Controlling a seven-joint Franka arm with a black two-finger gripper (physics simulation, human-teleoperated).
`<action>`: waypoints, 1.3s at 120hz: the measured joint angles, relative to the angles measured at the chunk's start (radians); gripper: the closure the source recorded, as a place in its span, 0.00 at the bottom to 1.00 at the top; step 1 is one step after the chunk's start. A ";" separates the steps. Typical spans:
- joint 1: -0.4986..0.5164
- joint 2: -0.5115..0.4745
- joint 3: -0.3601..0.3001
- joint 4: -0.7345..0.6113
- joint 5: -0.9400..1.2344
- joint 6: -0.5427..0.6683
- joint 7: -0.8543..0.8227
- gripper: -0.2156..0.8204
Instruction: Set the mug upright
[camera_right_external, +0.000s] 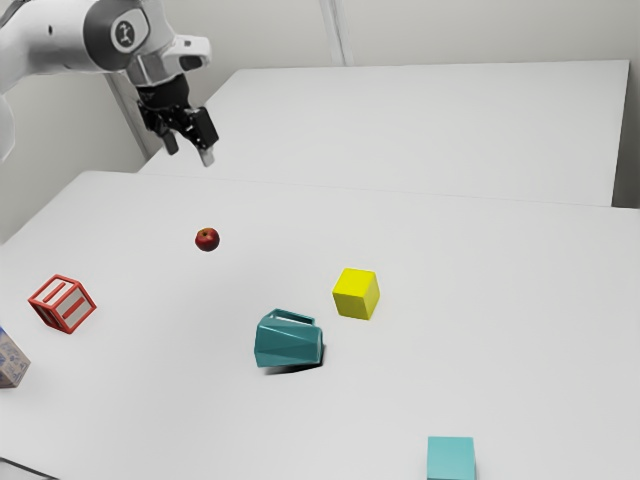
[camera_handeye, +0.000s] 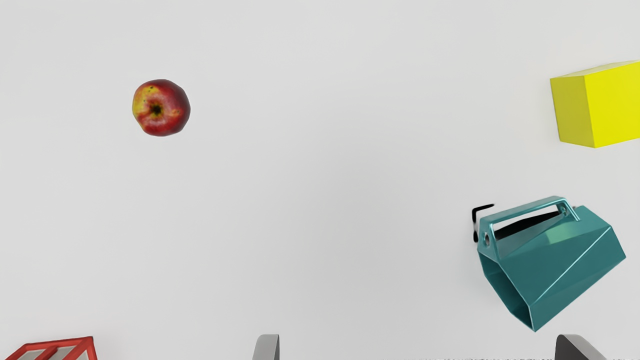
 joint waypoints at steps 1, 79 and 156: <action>0.000 -0.001 0.000 -0.002 0.000 0.001 0.001 0.21; 0.043 -0.061 0.207 -0.453 -0.534 0.027 0.041 0.21; 0.007 -0.024 0.181 -0.660 -0.721 0.180 0.072 0.22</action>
